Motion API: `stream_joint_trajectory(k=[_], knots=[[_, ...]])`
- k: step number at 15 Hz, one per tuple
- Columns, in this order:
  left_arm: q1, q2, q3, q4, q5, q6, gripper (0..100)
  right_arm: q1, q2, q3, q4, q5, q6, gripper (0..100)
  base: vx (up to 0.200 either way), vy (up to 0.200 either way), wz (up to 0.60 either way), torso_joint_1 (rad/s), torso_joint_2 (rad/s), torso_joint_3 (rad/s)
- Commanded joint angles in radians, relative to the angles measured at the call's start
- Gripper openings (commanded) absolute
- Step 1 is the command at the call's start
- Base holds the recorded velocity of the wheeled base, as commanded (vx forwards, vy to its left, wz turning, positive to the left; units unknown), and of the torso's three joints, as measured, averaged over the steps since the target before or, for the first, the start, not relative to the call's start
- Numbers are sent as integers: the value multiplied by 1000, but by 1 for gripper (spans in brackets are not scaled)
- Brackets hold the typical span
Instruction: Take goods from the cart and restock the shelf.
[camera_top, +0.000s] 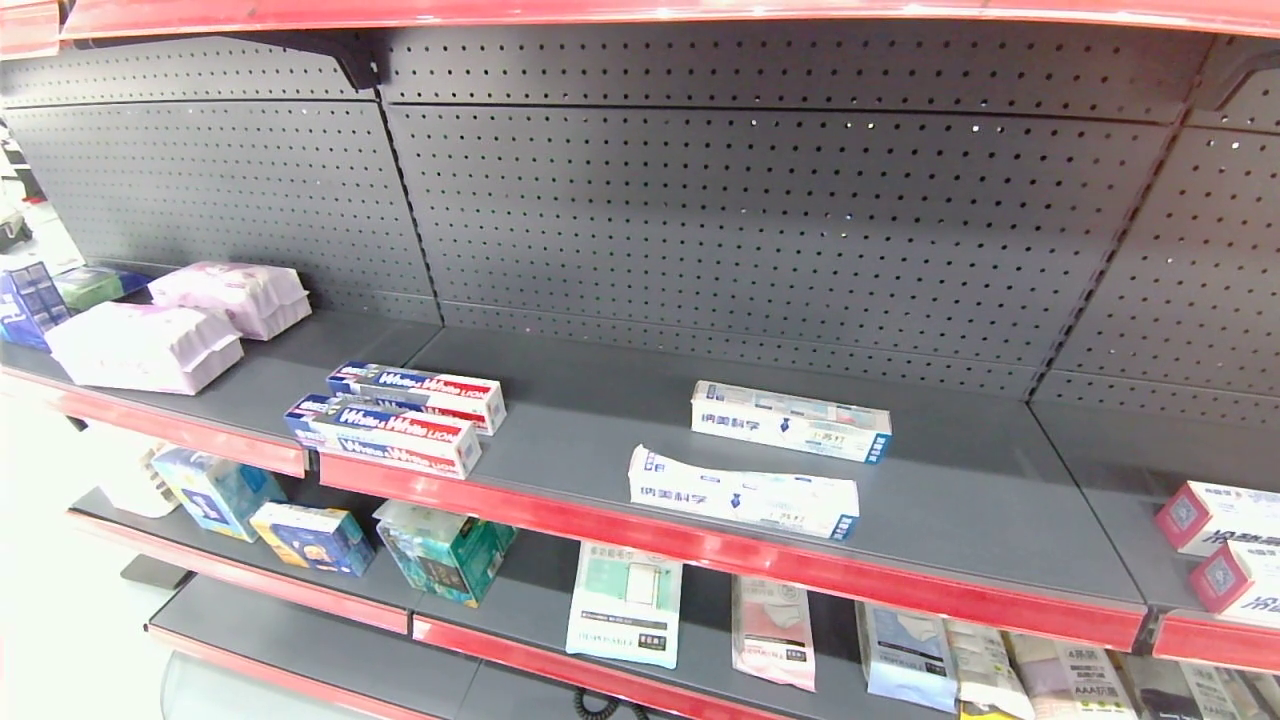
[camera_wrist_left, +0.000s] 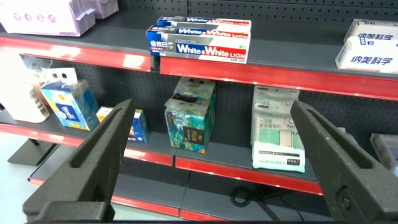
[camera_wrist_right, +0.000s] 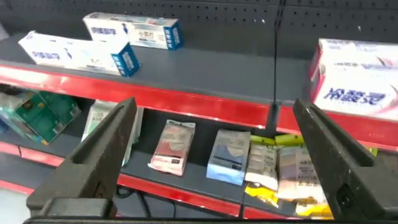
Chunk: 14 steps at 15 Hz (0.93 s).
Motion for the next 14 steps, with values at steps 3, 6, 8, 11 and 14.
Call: stream_joint_trajectory(k=[3,6,8,11,14], knots=[[0,0,0,0,0,-1,100,0,0,2,-6,-7,2,100,0,0,0,0,0,0],[0,0,0,0,0,1,100,0,0,2,-6,-8,0,100,0,0,0,0,0,0],[0,0,0,0,0,1,100,0,0,2,-6,-8,0,100,0,0,0,0,0,0],[0,0,0,0,0,1,100,0,0,2,-6,-8,3,100,0,0,-400,2,2,-2],[0,0,0,0,0,1,100,0,0,2,-6,-8,3,100,0,0,-600,4,4,4]])
